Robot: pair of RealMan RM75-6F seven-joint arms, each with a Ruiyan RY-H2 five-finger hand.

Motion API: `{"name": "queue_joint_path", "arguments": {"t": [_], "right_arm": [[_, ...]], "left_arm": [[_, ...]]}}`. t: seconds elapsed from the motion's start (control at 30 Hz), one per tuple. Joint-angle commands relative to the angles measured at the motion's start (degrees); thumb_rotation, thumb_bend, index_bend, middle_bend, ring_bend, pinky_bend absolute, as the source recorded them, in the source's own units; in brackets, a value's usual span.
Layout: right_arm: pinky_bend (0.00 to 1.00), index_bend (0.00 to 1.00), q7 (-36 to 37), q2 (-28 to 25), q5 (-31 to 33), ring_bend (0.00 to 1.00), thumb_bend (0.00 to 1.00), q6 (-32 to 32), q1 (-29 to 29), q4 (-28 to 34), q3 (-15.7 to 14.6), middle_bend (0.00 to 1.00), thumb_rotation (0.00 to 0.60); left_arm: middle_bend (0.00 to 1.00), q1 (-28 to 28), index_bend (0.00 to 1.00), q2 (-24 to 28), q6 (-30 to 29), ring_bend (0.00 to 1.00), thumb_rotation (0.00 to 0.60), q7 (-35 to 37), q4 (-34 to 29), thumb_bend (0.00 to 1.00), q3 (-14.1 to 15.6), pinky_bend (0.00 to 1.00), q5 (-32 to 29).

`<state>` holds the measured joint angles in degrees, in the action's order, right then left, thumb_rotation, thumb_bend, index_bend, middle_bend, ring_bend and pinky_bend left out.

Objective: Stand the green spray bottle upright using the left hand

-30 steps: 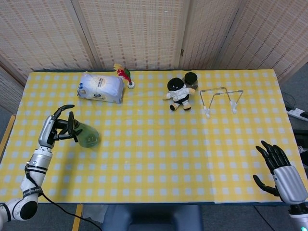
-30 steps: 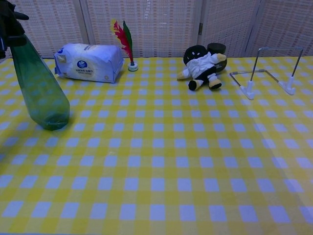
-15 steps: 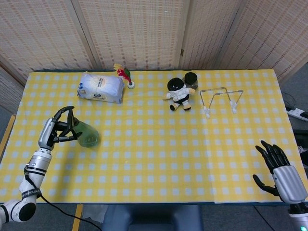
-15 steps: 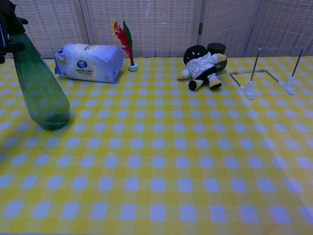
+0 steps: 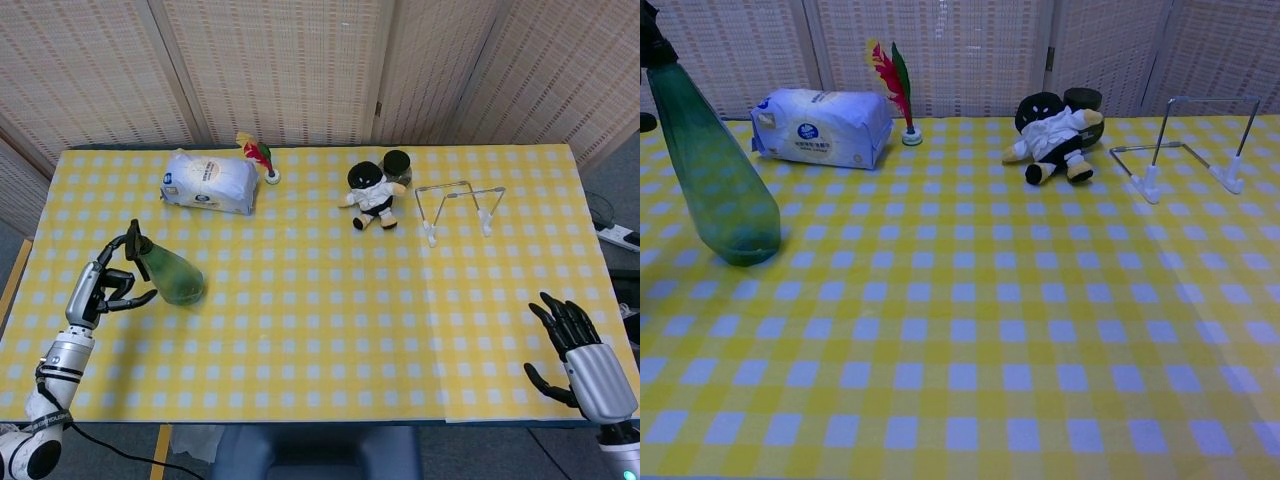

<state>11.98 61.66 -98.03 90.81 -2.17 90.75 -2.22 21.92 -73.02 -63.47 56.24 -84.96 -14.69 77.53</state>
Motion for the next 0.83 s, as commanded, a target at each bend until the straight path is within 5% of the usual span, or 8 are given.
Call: {"name": "queue_joint_path", "arguments": {"t": [0.03, 0.37, 0.5, 0.53, 0.6, 0.67, 0.73, 0.83], "right_arm": [[0.0, 0.0, -0.1, 0.0, -0.1, 0.0, 0.37, 0.1, 0.0, 0.1, 0.0, 0.0, 0.6], [0.0, 0.0, -0.3, 0.0, -0.2, 0.0, 0.37, 0.1, 0.1, 0.3, -0.2, 0.0, 0.6], [0.0, 0.0, -0.4, 0.0, -0.1, 0.0, 0.37, 0.0, 0.1, 0.3, -0.1, 0.0, 0.6], [0.0, 0.0, -0.5, 0.0, 0.0, 0.0, 0.37, -0.2, 0.0, 0.3, -0.1, 0.0, 0.6], [0.0, 0.0, -0.9, 0.2, -0.1, 0.0, 0.37, -0.7, -0.2, 0.4, -0.2, 0.0, 0.6], [0.0, 0.0, -1.3, 0.3, -0.3, 0.0, 0.37, -0.9, -0.3, 0.6, -0.3, 0.0, 0.6], [0.0, 0.0, -1.4, 0.3, -0.4, 0.0, 0.37, -1.2, -0.3, 0.7, -0.5, 0.0, 0.6], [0.0, 0.0, -1.9, 0.4, -0.5, 0.0, 0.37, -1.2, -0.3, 0.9, -0.6, 0.0, 0.6]], "left_arm": [[1.0, -0.9, 0.19, -0.1, -1.0, 1.0, 0.6, 1.0, 1.3, 0.13, 1.3, 1.0, 1.2], [1.0, -6.3, 0.15, -1.9, -7.1, 1.0, 0.6, -8.8, 11.2, 0.13, 7.9, 1.0, 4.1], [0.94, -10.7, 0.33, -1.0, -12.6, 0.9, 0.6, -19.7, 12.3, 0.13, 11.1, 0.99, 5.1], [0.86, -11.7, 0.37, -0.3, -14.0, 0.79, 0.6, -22.2, 11.5, 0.13, 11.9, 0.94, 5.7], [0.58, -13.8, 0.43, 0.7, -17.9, 0.47, 0.6, -28.9, 9.3, 0.13, 13.2, 0.66, 7.3], [0.42, -15.3, 0.43, 1.2, -20.8, 0.3, 0.6, -35.6, 7.7, 0.13, 14.1, 0.41, 8.5], [0.32, -16.6, 0.42, 1.8, -22.9, 0.18, 0.6, -44.3, 5.4, 0.13, 14.9, 0.17, 9.1], [0.26, -17.9, 0.4, 2.8, -24.7, 0.11, 0.6, -55.1, 1.3, 0.13, 15.0, 0.01, 8.6]]}}
